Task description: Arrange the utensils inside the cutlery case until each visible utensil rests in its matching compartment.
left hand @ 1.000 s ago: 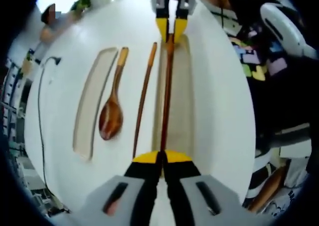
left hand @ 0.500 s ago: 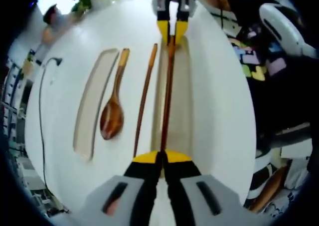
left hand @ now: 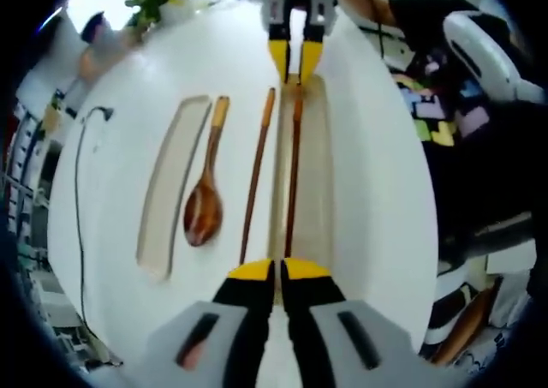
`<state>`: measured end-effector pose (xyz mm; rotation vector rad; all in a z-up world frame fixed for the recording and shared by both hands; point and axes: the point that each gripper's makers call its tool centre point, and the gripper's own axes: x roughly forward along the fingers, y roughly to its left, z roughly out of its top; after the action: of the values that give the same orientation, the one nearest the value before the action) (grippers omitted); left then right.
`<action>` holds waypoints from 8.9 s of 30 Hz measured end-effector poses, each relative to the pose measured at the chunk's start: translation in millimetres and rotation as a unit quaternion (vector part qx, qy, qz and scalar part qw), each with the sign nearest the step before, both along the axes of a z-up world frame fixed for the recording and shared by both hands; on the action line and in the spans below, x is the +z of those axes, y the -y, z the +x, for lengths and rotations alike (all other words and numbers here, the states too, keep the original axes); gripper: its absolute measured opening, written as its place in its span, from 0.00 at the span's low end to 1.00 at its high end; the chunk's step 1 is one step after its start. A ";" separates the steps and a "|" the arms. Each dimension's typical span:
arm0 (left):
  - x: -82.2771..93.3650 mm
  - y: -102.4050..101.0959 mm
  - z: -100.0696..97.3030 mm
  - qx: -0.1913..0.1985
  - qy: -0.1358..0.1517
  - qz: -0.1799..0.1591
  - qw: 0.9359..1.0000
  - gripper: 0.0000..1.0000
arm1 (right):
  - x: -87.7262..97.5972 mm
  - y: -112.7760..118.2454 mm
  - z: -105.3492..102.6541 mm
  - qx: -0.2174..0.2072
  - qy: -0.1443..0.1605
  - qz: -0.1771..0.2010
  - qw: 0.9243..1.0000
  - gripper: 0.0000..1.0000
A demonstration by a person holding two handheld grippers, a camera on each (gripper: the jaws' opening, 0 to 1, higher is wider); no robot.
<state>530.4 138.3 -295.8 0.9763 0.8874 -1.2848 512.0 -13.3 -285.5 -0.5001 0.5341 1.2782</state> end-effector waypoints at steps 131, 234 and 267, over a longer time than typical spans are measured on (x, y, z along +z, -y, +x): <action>-6.6 -0.7 36.8 0.008 0.000 0.111 0.994 0.01 | -15.8 -9.8 37.0 0.039 -0.029 -0.241 0.969 0.04; 7.7 5.8 16.3 0.104 -0.048 -0.021 0.993 0.04 | 7.6 -9.2 3.9 0.046 -0.037 -0.150 0.987 0.06; -4.3 26.7 62.9 0.460 -0.207 -0.242 0.829 0.28 | -18.3 9.1 75.4 -0.008 0.002 -0.143 0.990 0.14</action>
<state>593.3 111.6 -300.1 -0.1905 1.0883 -0.7824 587.3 -22.5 -303.8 -0.7343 0.7220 1.1913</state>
